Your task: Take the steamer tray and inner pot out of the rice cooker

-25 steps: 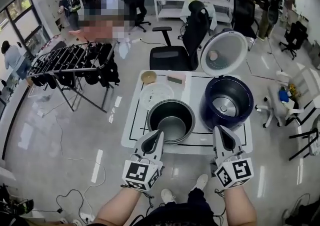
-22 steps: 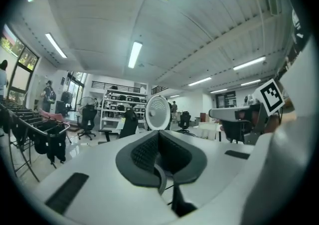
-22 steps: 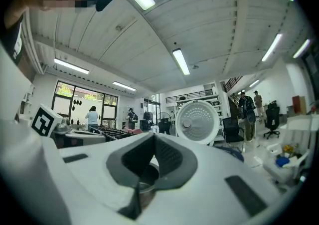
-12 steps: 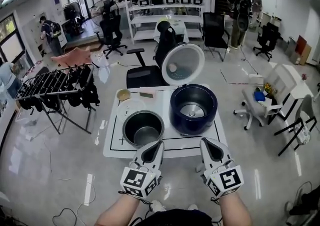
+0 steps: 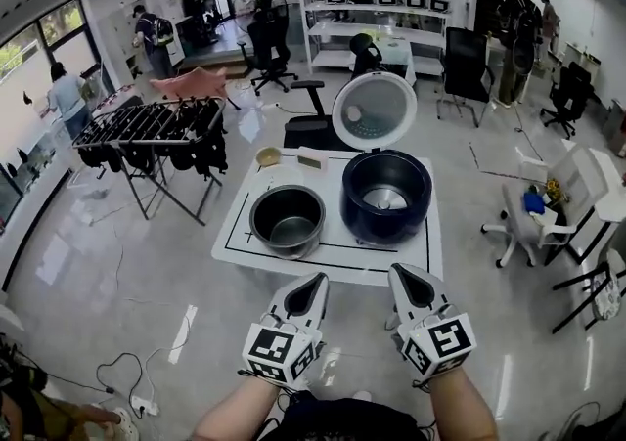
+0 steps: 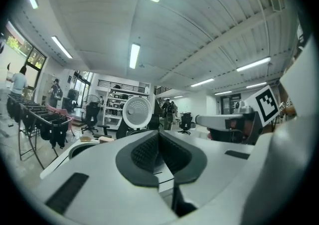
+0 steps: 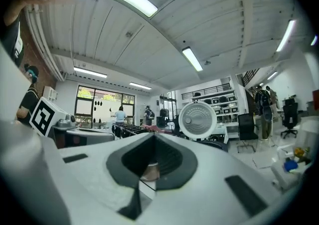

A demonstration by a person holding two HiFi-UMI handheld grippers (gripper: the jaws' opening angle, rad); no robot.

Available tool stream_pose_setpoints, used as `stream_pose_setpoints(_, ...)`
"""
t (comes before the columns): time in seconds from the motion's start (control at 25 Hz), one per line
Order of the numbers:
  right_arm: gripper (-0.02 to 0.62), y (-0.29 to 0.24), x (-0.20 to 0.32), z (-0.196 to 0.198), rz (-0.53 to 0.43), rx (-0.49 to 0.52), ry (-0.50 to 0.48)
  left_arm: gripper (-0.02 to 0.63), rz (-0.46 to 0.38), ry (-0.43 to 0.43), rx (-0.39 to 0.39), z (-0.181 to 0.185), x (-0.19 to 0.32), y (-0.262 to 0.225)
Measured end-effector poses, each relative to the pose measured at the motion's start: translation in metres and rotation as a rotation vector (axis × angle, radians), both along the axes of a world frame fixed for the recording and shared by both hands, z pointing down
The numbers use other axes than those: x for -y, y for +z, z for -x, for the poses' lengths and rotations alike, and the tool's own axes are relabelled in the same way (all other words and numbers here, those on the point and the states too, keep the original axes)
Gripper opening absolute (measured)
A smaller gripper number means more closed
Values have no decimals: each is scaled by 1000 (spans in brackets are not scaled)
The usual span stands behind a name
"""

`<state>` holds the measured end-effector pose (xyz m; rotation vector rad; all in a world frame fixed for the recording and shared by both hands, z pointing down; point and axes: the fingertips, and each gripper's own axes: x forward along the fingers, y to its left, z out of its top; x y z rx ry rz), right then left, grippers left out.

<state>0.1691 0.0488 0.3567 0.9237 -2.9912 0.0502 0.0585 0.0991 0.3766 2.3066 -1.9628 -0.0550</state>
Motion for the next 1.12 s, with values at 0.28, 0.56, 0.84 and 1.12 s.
stream_pose_setpoints(0.28, 2, 7, -16, -9, 15, 4, -100, 0, 17, -116, 22, -12, -30, 6)
stream_pose_setpoints(0.56, 0, 13, -22, -16, 32, 8, -123, 0, 31, -142, -10, -21, -39, 11)
stream_pose_setpoints(0.84, 0, 14, -19, -22, 43, 27, -111, 0, 50, -145, -6, -23, -41, 12)
stream_pose_setpoints(1.12, 0, 14, -18, -20, 59, 42, -103, 0, 48, -144, -2, -19, -45, 11)
